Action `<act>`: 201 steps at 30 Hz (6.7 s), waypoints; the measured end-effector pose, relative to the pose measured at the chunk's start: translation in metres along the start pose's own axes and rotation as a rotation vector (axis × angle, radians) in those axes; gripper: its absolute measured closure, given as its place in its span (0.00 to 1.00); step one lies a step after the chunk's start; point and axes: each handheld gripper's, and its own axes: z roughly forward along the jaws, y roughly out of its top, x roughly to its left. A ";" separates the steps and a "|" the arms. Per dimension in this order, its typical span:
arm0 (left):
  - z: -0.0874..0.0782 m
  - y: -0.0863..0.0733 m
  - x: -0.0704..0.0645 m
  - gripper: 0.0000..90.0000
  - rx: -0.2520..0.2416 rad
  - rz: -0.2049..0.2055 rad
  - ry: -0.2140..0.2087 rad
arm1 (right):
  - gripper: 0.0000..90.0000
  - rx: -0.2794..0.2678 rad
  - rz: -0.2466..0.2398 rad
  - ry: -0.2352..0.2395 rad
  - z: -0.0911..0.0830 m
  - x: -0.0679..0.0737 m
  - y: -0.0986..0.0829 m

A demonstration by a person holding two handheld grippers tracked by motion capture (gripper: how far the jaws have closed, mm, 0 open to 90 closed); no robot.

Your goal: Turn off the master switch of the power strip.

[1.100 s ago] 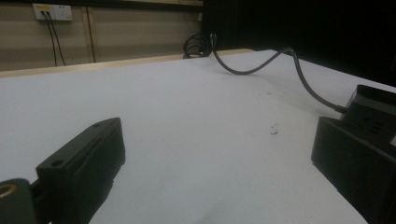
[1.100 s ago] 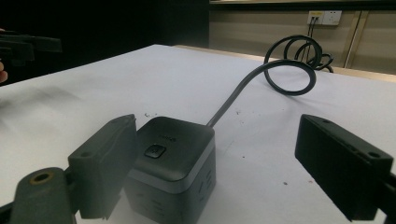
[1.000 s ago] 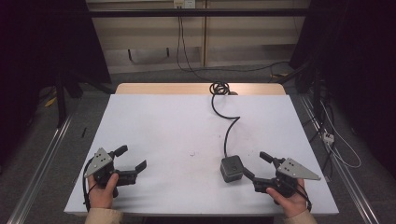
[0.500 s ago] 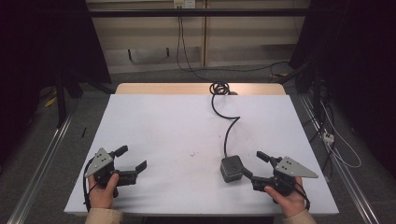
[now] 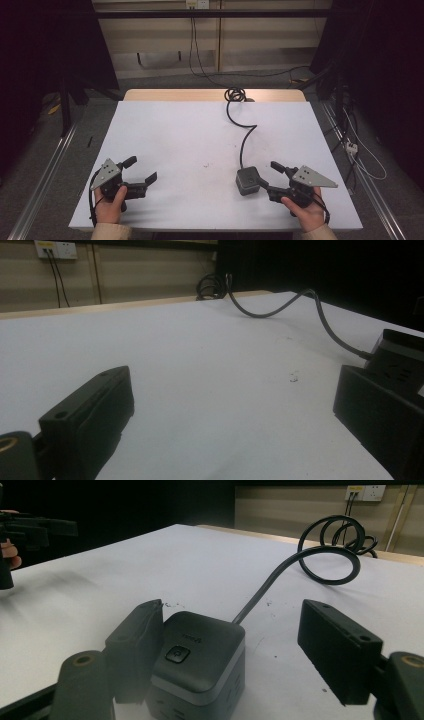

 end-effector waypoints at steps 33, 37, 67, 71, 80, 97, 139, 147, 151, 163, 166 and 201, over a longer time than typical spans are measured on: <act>0.000 0.000 0.000 0.03 0.004 0.003 0.003 | 0.56 0.024 0.002 0.062 0.006 0.003 0.004; 0.000 0.000 0.000 0.03 0.003 0.000 0.005 | 0.57 0.021 0.003 0.065 0.006 0.003 0.004; 0.000 0.000 -0.001 0.03 0.003 -0.002 0.005 | 0.71 0.035 -0.004 0.105 0.009 0.005 0.006; 0.000 0.000 -0.001 0.03 0.006 0.000 0.006 | 0.73 0.037 -0.003 0.112 0.009 0.005 0.007; 0.000 0.000 -0.001 0.03 0.005 -0.004 0.005 | 0.78 0.042 -0.006 0.128 0.011 0.006 0.007; 0.000 0.000 -0.001 0.03 0.005 0.000 0.003 | 0.85 0.058 -0.015 0.155 0.013 0.010 0.008; 0.001 0.000 0.000 0.03 0.003 -0.005 0.002 | 0.99 0.106 -0.010 0.187 0.018 0.007 0.006; 0.000 0.000 0.000 0.03 0.001 -0.004 0.004 | 1.00 0.122 -0.015 0.181 0.019 0.007 0.006; 0.001 0.000 0.000 0.03 0.002 -0.005 0.003 | 1.00 0.135 -0.013 0.184 0.020 0.007 0.005; 0.001 0.000 0.000 0.03 0.002 -0.005 0.003 | 1.00 0.148 -0.023 0.178 0.021 0.007 0.005; 0.001 0.000 0.000 0.03 0.003 -0.005 0.003 | 1.00 0.149 -0.025 0.177 0.021 0.007 0.005; 0.001 0.000 -0.001 0.03 0.001 -0.007 0.003 | 1.00 0.180 -0.100 0.162 0.023 0.010 0.007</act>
